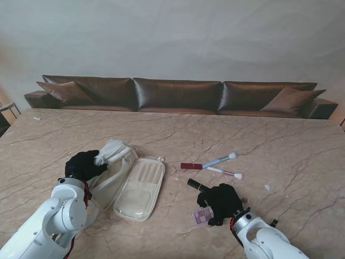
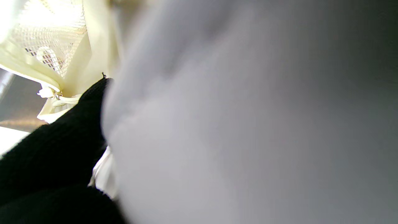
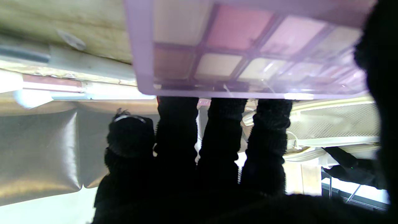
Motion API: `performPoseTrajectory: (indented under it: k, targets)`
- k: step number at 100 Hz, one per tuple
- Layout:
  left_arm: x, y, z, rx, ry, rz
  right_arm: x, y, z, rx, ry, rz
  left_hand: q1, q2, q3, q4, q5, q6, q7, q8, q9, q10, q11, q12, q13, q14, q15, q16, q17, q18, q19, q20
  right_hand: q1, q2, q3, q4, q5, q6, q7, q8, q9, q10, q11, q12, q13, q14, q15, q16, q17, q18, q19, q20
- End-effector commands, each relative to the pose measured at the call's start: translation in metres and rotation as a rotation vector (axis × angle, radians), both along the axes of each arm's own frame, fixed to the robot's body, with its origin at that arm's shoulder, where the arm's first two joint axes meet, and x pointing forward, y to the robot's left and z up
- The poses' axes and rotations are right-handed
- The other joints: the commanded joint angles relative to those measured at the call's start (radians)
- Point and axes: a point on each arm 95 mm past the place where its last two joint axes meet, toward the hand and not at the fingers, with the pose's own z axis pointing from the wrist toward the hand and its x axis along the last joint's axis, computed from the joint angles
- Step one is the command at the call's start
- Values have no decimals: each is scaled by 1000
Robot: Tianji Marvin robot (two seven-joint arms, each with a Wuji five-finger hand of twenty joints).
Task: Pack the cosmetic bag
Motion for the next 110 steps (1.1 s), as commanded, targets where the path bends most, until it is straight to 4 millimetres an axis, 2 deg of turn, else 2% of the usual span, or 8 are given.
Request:
performPoseTrajectory:
  k: [1, 18, 25, 32, 49, 71, 91, 110]
  targets:
    - [-5, -2, -5, -7, 17, 1, -10, -3, -17, -27, 50, 14, 58, 76, 70, -2, 36, -70, 27, -7, 119, -154, 155, 15, 40, -2, 20, -5, 34, 3, 151, -7, 349, 54, 131, 88, 170, -225, 378, 36, 43, -10, 47, 24, 60, -6, 75, 48, 5, 12, 26, -17]
    - [-5, -2, -5, -5, 17, -2, -12, -2, -17, -19, 46, 30, 55, 74, 72, -2, 37, -73, 26, -8, 120, -152, 148, 13, 40, 4, 12, -7, 33, 7, 145, -11, 364, 52, 153, 90, -93, -97, 166, -305, -6, -25, 134, 8, 47, -3, 101, 141, -7, 2, 21, -33]
    - [-5, -3, -4, -6, 19, -4, -13, -3, -16, -28, 59, 38, 58, 75, 71, -2, 37, -75, 25, -9, 119, -153, 146, 13, 40, 5, 11, -7, 33, 9, 143, -12, 369, 35, 160, 87, -227, 96, -80, -712, -17, -31, 188, -23, 42, -1, 121, 175, -12, 4, 16, -33]
    - [-5, -3, -4, -6, 17, -5, -13, -3, -17, -36, 67, 44, 56, 73, 71, -2, 38, -76, 25, -9, 120, -152, 143, 12, 39, 6, 9, -7, 32, 11, 141, -14, 367, 28, 167, 84, -305, 156, -84, -895, -24, -22, 233, -61, 39, -5, 145, 196, -14, 6, 15, -33]
    - [-6, -3, -4, -4, 14, -7, -15, -3, -15, -41, 74, 49, 54, 71, 72, -2, 39, -76, 25, -9, 120, -153, 133, 13, 39, 9, -2, -9, 29, 22, 117, -29, 375, 51, 154, 94, -171, 137, -20, -906, 0, 8, 242, -115, 41, 2, 167, 206, -19, 23, 16, -28]
    - [-8, -4, -5, -2, 14, -10, -16, -2, -12, -30, 48, 54, 54, 71, 74, -2, 37, -75, 25, -9, 119, -154, 125, 12, 39, 10, -10, -10, 29, 21, 115, -33, 288, 154, 88, 93, 120, -166, 294, -984, 77, 20, 32, 6, 47, 20, 78, 95, -8, 10, 52, -8]
    - [-11, -4, -2, 5, 19, -36, -16, 3, 7, -21, -4, 78, 62, 94, 57, -13, 19, -74, 55, 17, 113, -155, 133, 31, 39, 17, 3, 3, 31, 25, 131, -31, 207, 439, 20, 138, 99, -58, 273, -1086, 69, 33, -11, -26, -32, 32, 70, 77, -67, 7, 67, 29]
    - [-12, -6, 2, 21, 27, -51, -8, 12, 36, -15, -63, 131, 50, 93, 76, -15, -12, -92, 93, 158, 90, -190, 130, 79, 40, 3, 1, 16, 31, 21, 134, -34, 203, 555, 4, 173, 72, -43, 266, -1060, 51, 47, -16, -2, -58, 25, 93, 84, -71, -1, 121, 87]
